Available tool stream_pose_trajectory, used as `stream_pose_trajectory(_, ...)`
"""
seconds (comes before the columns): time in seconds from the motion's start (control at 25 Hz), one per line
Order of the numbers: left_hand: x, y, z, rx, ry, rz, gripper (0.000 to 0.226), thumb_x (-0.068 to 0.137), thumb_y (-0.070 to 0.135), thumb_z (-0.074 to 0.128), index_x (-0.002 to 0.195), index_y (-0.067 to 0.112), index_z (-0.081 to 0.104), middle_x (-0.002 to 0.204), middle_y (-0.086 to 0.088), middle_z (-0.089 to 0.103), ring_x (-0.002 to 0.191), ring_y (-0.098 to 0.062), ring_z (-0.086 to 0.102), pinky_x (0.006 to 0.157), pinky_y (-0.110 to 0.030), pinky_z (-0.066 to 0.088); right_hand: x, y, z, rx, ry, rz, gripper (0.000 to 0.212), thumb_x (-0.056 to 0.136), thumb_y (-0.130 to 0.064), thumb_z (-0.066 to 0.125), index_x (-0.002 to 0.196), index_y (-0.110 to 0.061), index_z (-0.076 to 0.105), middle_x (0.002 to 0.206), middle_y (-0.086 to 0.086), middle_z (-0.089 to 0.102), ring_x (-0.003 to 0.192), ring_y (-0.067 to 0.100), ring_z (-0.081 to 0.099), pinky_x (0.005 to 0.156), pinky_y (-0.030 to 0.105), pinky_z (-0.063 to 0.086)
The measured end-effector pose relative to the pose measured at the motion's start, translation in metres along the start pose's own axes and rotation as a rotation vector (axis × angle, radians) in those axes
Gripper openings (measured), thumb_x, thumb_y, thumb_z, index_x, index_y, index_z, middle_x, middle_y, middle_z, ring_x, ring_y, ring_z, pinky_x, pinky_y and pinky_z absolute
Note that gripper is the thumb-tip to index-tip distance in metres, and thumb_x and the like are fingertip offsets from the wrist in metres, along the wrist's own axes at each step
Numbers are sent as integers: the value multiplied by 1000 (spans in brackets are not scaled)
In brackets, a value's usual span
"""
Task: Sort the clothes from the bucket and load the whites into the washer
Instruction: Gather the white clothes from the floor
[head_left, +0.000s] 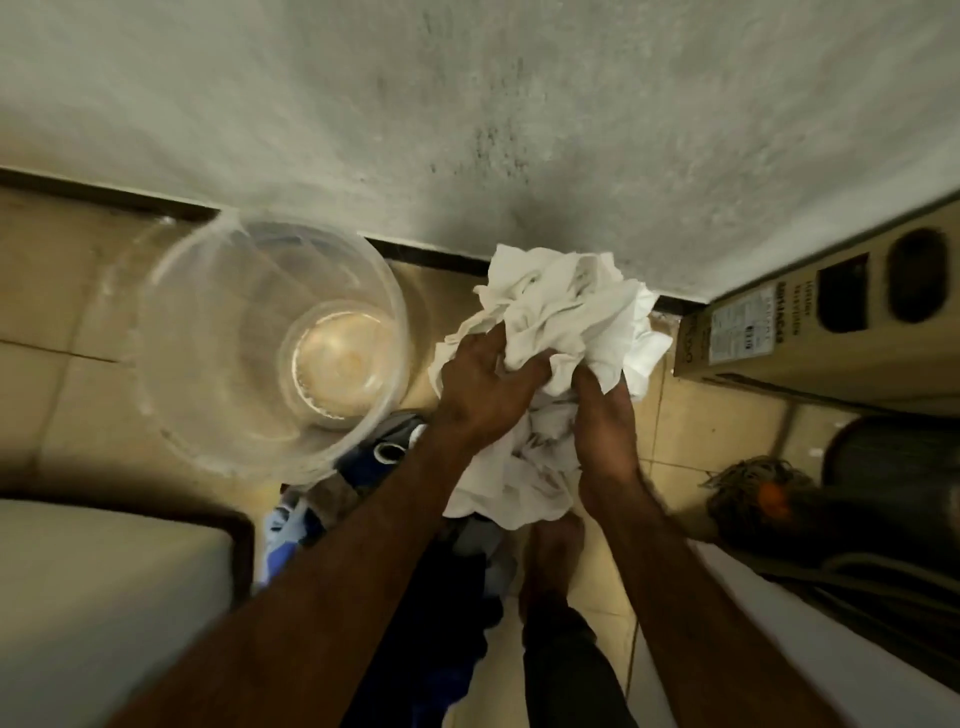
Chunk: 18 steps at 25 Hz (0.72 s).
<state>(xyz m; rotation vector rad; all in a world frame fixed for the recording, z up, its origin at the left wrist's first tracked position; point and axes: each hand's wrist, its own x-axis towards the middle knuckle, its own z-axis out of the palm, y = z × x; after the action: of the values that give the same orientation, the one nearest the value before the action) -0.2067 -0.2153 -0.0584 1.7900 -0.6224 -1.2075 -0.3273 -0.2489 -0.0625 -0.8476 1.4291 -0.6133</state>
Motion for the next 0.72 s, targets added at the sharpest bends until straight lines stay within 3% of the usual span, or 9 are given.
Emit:
stream_pose_trajectory(0.08, -41, 59, -28, -4, 78, 44, 54, 80, 44, 67, 130, 25, 64, 133, 8, 64, 126, -14, 57, 109, -43, 47, -45, -53, 14, -43, -33, -56, 37, 101, -21, 58, 138, -17, 58, 131, 3, 68, 121, 21, 65, 102, 38, 53)
stream_pose_trajectory(0.28, -176, 218, -128, 29, 245, 86, 49, 83, 36, 69, 130, 22, 65, 128, 1, 68, 123, -20, 61, 106, -47, 48, -197, -197, 60, -59, -228, -174, 24, 101, -17, 59, 123, -22, 66, 113, -10, 72, 104, 4, 68, 77, 11, 53)
stream_pose_trajectory(0.32, -202, 245, -151, 45, 284, 114, 50, 80, 36, 67, 127, 19, 67, 126, -2, 69, 120, -22, 62, 105, -48, 48, -230, -223, 72, -68, -279, -205, 25, 101, -15, 58, 125, -19, 65, 117, -6, 72, 110, 9, 67, 81, 13, 54)
stream_pose_trajectory(0.44, -274, 308, -212, 78, 441, 135, 54, 75, 38, 63, 125, 20, 69, 124, -1, 71, 118, -23, 65, 104, -47, 49, -313, -283, 112, -51, -416, -281, 45, 100, -12, 60, 145, -10, 52, 145, 10, 58, 135, 26, 54, 113, 40, 44)
stream_pose_trajectory(0.52, -333, 340, -252, 43, 566, 159, 52, 72, 43, 63, 121, 29, 69, 119, 7, 73, 113, -18, 67, 102, -46, 51, -376, -315, 139, -2, -526, -291, 49, 99, -16, 62, 146, -14, 52, 144, 7, 60, 132, 25, 57, 113, 48, 45)
stream_pose_trajectory(0.72, -455, 379, -334, -6, 891, 304, 40, 72, 44, 62, 110, 34, 72, 106, 15, 75, 103, -11, 69, 97, -44, 54, -504, -359, 197, 1, -803, -431, 44, 91, -28, 64, 134, -23, 62, 125, -3, 72, 114, 17, 69, 101, 45, 55)
